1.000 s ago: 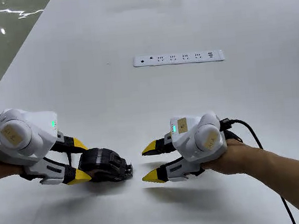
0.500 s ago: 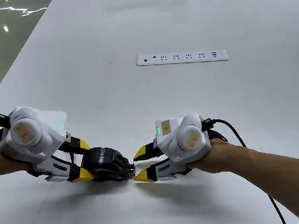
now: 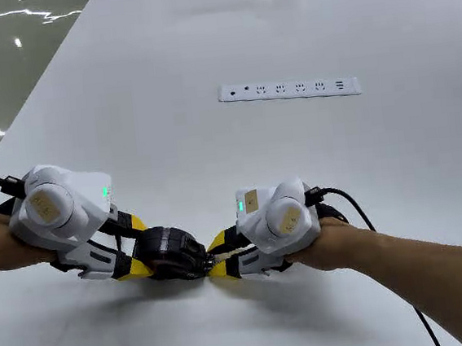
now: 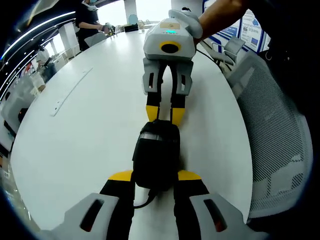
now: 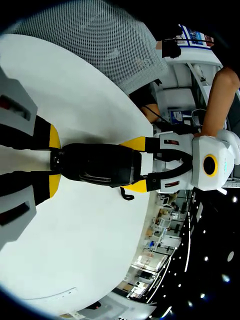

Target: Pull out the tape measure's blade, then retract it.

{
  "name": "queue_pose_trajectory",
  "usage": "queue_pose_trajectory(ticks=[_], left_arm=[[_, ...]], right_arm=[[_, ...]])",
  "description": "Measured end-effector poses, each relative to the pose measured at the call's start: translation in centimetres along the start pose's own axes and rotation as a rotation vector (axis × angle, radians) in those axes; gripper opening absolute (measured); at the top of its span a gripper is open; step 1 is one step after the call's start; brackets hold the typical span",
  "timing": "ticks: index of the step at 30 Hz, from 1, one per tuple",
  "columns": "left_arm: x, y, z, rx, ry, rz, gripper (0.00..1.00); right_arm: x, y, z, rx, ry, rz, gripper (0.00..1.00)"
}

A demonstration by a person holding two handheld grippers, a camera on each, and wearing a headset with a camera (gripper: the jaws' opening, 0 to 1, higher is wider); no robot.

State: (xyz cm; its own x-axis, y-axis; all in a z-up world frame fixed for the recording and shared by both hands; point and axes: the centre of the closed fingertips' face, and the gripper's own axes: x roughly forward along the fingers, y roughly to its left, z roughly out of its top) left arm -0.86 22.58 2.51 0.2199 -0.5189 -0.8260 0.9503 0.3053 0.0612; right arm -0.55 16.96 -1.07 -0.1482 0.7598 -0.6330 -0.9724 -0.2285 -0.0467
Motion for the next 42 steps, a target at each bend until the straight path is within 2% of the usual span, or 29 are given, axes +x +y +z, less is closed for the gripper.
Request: queue_pose_trajectory(ticks=[24, 42], left_arm=[[-0.07, 0.01, -0.08, -0.023, -0.007, -0.004, 0.23], [-0.04, -0.01, -0.07, -0.040, -0.005, -0.002, 0.23]], right_arm=[[-0.22, 0.05, -0.07, -0.046, 0.010, -0.005, 0.09], [-0.80, -0.02, -0.58, -0.048, 0.014, -0.005, 0.09]])
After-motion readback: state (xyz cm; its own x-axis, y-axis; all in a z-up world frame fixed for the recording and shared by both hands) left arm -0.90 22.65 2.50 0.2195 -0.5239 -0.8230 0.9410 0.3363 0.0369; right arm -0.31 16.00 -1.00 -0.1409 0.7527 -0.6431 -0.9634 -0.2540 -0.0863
